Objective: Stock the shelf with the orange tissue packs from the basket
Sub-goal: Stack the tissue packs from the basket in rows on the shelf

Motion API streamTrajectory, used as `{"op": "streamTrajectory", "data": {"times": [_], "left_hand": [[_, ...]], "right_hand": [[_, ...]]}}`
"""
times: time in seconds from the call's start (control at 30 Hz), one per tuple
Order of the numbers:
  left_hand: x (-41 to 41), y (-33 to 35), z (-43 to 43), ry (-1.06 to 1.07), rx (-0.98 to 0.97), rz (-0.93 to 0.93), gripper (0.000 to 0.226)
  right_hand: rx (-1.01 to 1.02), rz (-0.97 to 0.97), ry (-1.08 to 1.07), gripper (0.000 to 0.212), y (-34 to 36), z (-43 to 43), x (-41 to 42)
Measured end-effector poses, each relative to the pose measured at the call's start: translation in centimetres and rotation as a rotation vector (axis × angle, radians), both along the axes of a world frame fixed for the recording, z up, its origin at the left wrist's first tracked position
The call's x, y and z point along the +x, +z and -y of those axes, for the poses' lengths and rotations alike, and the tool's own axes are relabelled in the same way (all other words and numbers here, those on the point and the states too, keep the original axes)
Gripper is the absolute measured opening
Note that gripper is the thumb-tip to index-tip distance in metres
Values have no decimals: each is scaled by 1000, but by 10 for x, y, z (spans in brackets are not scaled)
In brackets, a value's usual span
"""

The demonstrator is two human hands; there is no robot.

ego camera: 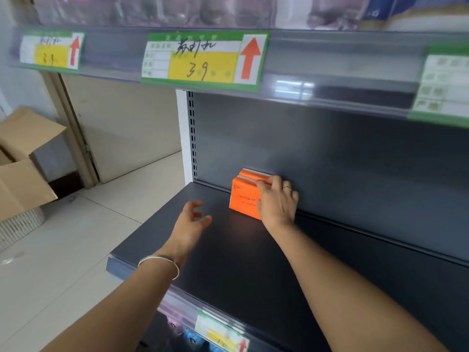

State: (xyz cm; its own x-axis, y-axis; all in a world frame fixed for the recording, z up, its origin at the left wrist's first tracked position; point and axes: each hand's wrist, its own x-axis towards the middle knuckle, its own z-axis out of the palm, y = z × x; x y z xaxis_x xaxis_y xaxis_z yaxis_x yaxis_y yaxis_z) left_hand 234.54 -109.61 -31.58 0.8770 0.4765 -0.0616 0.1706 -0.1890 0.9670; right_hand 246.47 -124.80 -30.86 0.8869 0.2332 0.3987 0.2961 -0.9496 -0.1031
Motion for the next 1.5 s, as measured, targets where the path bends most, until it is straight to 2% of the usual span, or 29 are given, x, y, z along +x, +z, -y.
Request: {"op": "streamTrajectory", "data": {"times": [0.1,0.27,0.53,0.67,0.77,0.93,1.0,1.1,1.23,1.33,1.43,1.5], "left_hand": [[-1,-1,0,-32,95,-11,37],[-23,6,-2,-91,264,-31,32],[-115,31,-29,-112,540,-93,19],[-194,19,-63,-75,692,-207,19],[-255,-7,-89,-15,737,-319,18],[-320,-57,-119,-22,838,-567,22],[-335,-76,-128,-47,832,-645,24],[-345,-100,-138,-112,830,-764,36],[-345,-126,-147,-168,836,-886,55],[-339,-139,-151,-91,771,-860,52],[-327,-147,-153,57,644,-813,51],[-318,-153,-157,78,550,-835,60]], "right_hand": [[-109,13,34,54,2,3,-1],[-153,-50,116,67,14,4,-29],[-102,-102,450,45,27,-25,-138],[-140,-109,645,40,19,-58,-207],[-273,-143,772,33,-3,-85,-253],[-467,-344,886,33,-52,-114,-301],[-521,-468,868,30,-74,-122,-311],[-423,-724,755,24,-105,-137,-316],[-253,-939,635,39,-148,-160,-319],[-150,-883,538,56,-171,-172,-322],[-290,-691,595,69,-177,-180,-317],[-391,-743,728,81,-172,-187,-312]]}}
